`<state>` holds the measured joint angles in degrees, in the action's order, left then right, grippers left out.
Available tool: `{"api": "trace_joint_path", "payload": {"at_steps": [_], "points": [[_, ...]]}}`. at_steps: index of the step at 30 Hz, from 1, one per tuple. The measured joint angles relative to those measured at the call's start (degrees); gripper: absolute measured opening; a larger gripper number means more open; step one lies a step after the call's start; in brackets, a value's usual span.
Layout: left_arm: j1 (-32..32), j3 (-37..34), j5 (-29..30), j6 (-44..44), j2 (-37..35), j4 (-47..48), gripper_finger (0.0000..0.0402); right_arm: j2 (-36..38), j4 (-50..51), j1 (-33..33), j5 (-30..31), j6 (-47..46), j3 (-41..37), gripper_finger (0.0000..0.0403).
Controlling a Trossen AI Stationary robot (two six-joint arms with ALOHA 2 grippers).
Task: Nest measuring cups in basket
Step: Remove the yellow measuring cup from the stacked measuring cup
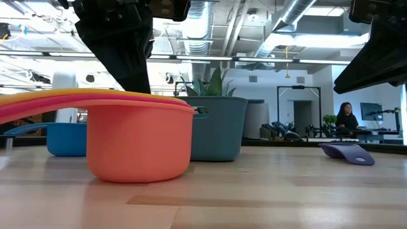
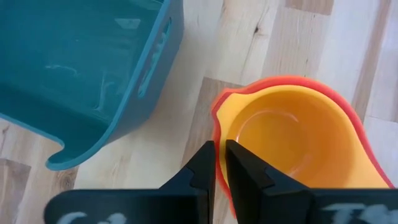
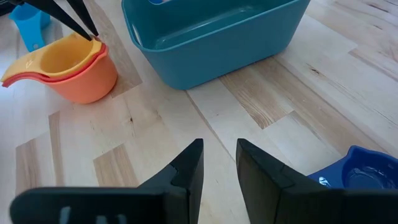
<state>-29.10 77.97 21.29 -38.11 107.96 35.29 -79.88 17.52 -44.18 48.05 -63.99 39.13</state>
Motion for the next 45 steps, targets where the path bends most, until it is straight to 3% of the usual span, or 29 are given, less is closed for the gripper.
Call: {"api": "trace_joint_path", "payload": {"at_steps": [6,19,30,37,45], "points": [[0.01,-0.42,-1.36,0.89,-0.02,-0.78,0.0008,0.0,0.0,0.0,0.0,-0.02,0.0,0.0119],[0.17,-0.52,-1.23,1.47,0.0,-0.72,0.0061,0.0,0.0,0.0,0.0,0.0,0.0,0.0119],[0.2,-0.52,-1.02,1.7,-0.01,-0.74,0.0005,-0.01,0.0,-0.01,0.0,-0.01,0.0,0.0119],[0.28,-0.27,-1.01,1.74,-0.01,-0.36,0.0002,0.0,0.0,0.0,0.0,-0.02,0.0,0.0119],[0.31,4.8,-0.47,3.17,0.01,4.78,0.0001,-0.01,0.0,-0.01,0.0,0.0,0.0,0.0119]]}}
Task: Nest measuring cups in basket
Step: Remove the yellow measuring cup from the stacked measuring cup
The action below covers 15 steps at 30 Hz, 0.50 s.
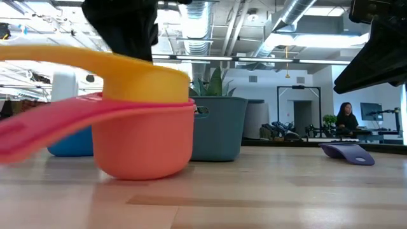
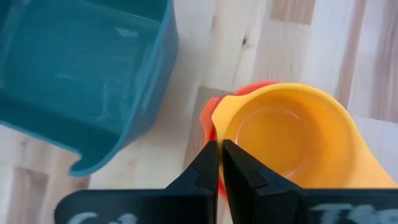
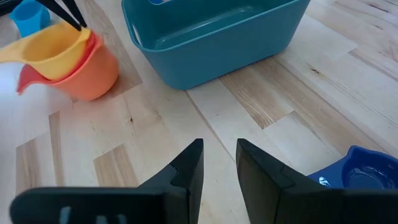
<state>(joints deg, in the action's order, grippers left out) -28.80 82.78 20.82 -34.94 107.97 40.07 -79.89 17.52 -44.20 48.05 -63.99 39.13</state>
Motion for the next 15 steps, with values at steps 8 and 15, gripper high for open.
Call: {"api": "trace_joint_path", "payload": {"at_steps": [8,15], "points": [[0.02,3.8,1.1,0.89,0.01,6.61,0.0,-0.01,0.02,0.01,0.0,0.0,0.0,0.0119],[1.14,3.05,-4.32,3.29,0.01,6.2,0.0,-0.01,0.18,0.01,0.0,0.02,0.0,0.0119]]}}
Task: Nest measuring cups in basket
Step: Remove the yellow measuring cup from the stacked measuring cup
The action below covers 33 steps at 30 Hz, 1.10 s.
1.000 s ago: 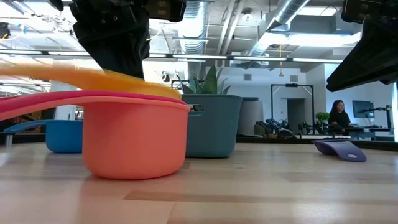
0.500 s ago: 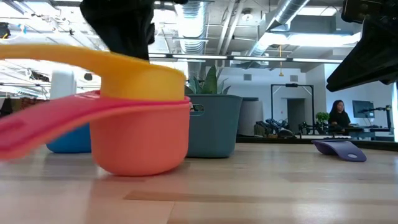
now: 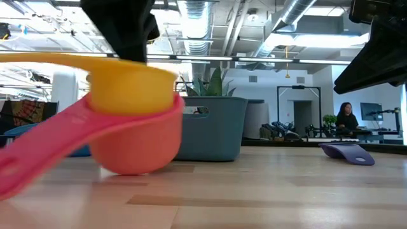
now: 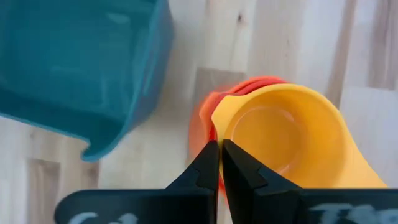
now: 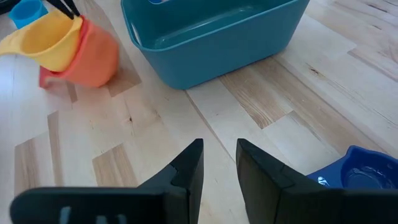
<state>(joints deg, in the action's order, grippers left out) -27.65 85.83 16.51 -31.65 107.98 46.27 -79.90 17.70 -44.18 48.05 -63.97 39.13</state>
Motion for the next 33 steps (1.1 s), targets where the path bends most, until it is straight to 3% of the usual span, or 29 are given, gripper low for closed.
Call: {"api": "trace_joint_path", "payload": {"at_steps": [10,22,33], "points": [[3.64,-0.01,-8.36,4.67,-0.13,-5.53,0.0,0.0,-0.01,0.0,0.0,-0.02,0.0,0.0119],[4.57,-0.01,-8.28,4.14,-1.33,-4.34,0.0,-3.87,0.0,-0.02,-0.02,-0.55,0.0,0.0119],[4.94,0.02,-5.51,3.81,-9.73,-1.44,0.0,-5.64,-0.45,-0.02,-0.11,-2.0,-0.02,0.0119]]}}
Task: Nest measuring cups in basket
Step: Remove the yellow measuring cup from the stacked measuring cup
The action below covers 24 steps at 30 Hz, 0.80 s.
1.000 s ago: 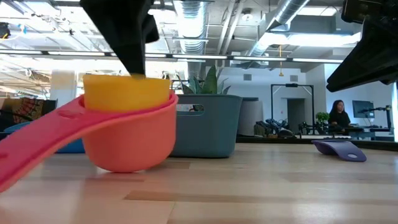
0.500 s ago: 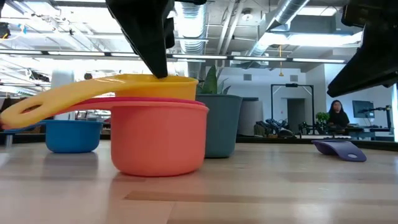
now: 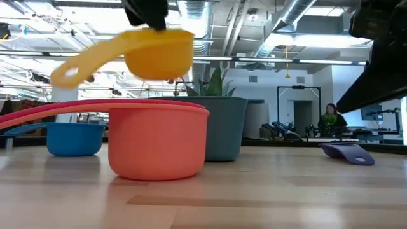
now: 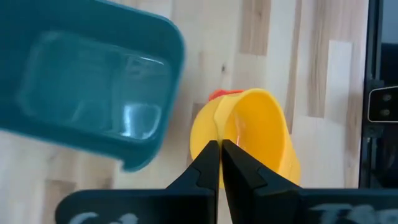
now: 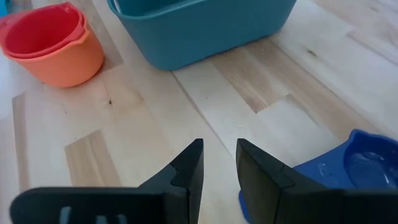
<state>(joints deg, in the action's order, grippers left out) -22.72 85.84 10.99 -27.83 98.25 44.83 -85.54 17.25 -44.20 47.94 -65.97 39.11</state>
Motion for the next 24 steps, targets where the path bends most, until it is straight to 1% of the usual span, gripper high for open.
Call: {"api": "trace_joint_path", "payload": {"at_steps": [7,12,18,21,24], "points": [[1.77,0.02,4.79,0.81,-7.23,5.26,0.0,0.02,-0.22,-0.01,0.02,-0.03,0.0,0.0119],[4.57,0.02,7.79,1.25,-9.83,11.48,0.0,0.02,-0.54,0.0,0.01,-0.05,0.0,0.0119],[9.36,0.02,7.53,5.89,-9.87,14.22,0.0,0.04,-1.24,-0.01,-0.06,-0.05,0.0,0.0119],[12.95,-0.62,7.17,8.79,-9.95,14.5,0.0,0.04,-1.63,-0.29,-0.25,-0.15,0.0,0.0119],[17.19,-1.45,5.53,11.37,-10.38,14.97,0.0,0.07,-2.29,-1.02,-0.35,-0.18,0.0,0.0119]]}}
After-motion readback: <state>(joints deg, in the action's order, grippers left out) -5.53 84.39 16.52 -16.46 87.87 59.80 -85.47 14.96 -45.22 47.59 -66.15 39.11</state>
